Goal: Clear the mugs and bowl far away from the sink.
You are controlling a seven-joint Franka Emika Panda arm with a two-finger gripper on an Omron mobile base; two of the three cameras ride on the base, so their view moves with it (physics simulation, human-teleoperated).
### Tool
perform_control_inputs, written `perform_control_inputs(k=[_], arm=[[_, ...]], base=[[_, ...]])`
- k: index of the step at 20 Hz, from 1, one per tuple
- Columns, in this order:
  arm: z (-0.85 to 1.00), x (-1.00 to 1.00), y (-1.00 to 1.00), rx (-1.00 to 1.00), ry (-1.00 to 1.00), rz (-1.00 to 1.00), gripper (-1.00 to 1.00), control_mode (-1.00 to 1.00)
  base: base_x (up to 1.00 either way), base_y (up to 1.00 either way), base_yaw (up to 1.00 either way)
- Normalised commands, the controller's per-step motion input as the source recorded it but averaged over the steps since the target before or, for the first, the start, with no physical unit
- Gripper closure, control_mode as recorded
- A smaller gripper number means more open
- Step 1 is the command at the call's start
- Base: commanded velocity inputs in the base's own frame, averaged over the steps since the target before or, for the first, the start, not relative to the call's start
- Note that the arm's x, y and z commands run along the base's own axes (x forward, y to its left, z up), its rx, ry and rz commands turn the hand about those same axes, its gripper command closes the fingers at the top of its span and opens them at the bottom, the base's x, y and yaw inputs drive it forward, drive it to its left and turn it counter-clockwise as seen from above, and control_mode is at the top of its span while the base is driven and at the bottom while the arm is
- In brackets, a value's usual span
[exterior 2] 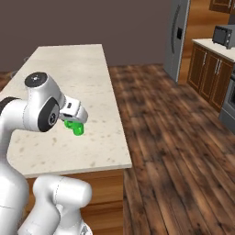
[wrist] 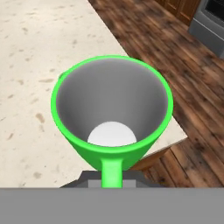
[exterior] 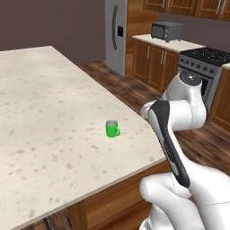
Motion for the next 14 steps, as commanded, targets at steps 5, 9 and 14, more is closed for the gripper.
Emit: perform_control_inputs(k=[5,9,14], arm=[[-0.54,0.36,0.0,0.0,0.0,0.03,1.0,-1.0],[-0.56,0.43,0.0,0.0,0.0,0.03,1.0,-1.0],[-0.42,0.49,0.0,0.0,0.0,0.02,1.0,-1.0]], base=[[0.0,0.0,0.0],[0.0,0.0,0.0],[0.0,0.0,0.0]])
